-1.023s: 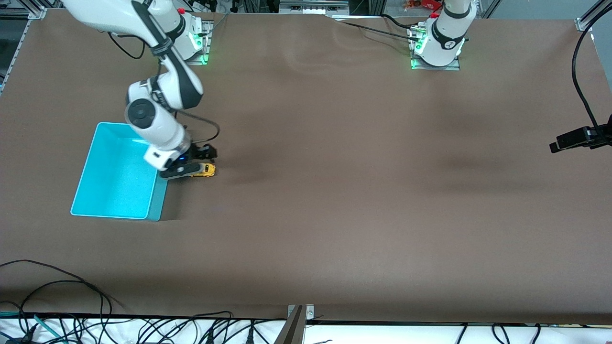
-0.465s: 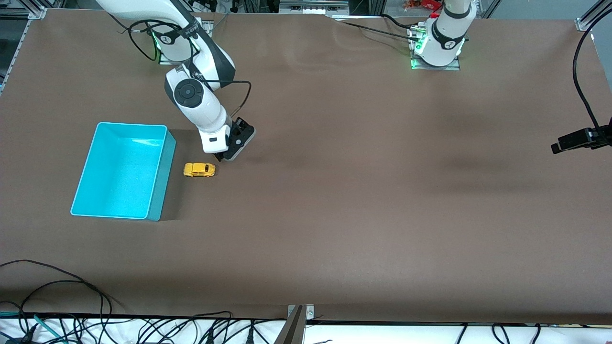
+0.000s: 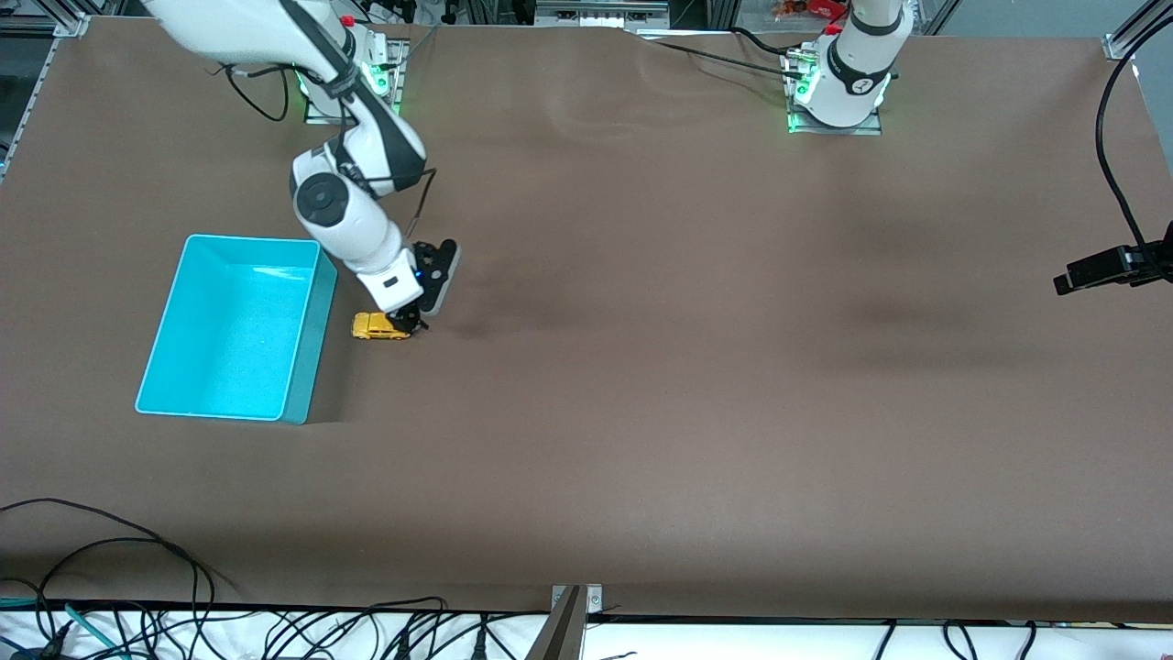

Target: Wind up and store yellow beetle car

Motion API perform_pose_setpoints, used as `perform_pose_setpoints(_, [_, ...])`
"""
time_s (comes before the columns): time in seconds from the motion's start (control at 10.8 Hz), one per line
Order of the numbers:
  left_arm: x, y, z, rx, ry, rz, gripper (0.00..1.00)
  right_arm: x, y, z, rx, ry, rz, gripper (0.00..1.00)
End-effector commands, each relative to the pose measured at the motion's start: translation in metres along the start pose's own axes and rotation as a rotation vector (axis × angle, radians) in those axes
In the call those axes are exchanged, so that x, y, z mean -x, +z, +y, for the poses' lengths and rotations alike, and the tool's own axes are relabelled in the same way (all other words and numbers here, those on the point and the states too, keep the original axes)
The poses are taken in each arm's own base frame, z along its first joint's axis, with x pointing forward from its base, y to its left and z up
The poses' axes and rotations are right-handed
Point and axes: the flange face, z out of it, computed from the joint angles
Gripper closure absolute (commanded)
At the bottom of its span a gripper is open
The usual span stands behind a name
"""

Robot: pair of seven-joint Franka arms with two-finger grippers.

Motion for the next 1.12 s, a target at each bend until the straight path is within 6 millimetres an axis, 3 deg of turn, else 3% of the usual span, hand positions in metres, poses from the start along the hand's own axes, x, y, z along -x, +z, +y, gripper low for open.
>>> perform_pose_setpoints(0.0, [0.005, -0.002, 0.002, 0.02, 0.0, 0.007, 0.0, 0.017, 0.007, 0.022, 0.022, -0.152, 0.031, 0.0])
perform_pose_setpoints(0.19, [0.006, -0.002, 0.003, 0.019, 0.0, 0.005, 0.0, 0.025, 0.006, 0.034, 0.034, -0.22, 0.03, 0.0])
perform_pose_setpoints(0.47, [0.006, -0.002, 0.003, 0.02, 0.003, 0.004, 0.0, 0.058, 0.012, 0.049, 0.023, -0.298, 0.023, 0.0])
perform_pose_setpoints(0.65, [0.006, -0.002, 0.003, 0.02, 0.002, 0.004, 0.0, 0.084, 0.029, 0.054, -0.01, -0.297, 0.02, 0.0])
perform_pose_setpoints(0.84, [0.006, -0.002, 0.003, 0.019, 0.002, 0.005, 0.0, 0.113, 0.065, 0.048, -0.082, -0.248, 0.002, 0.0])
perform_pose_setpoints(0.93, [0.006, -0.002, 0.003, 0.019, 0.002, 0.005, 0.0, 0.121, 0.073, 0.048, -0.095, -0.235, -0.003, 0.0])
perform_pose_setpoints(1.02, [0.006, -0.002, 0.003, 0.019, 0.003, 0.005, 0.0, 0.122, 0.072, 0.051, -0.09, -0.238, -0.004, 0.11])
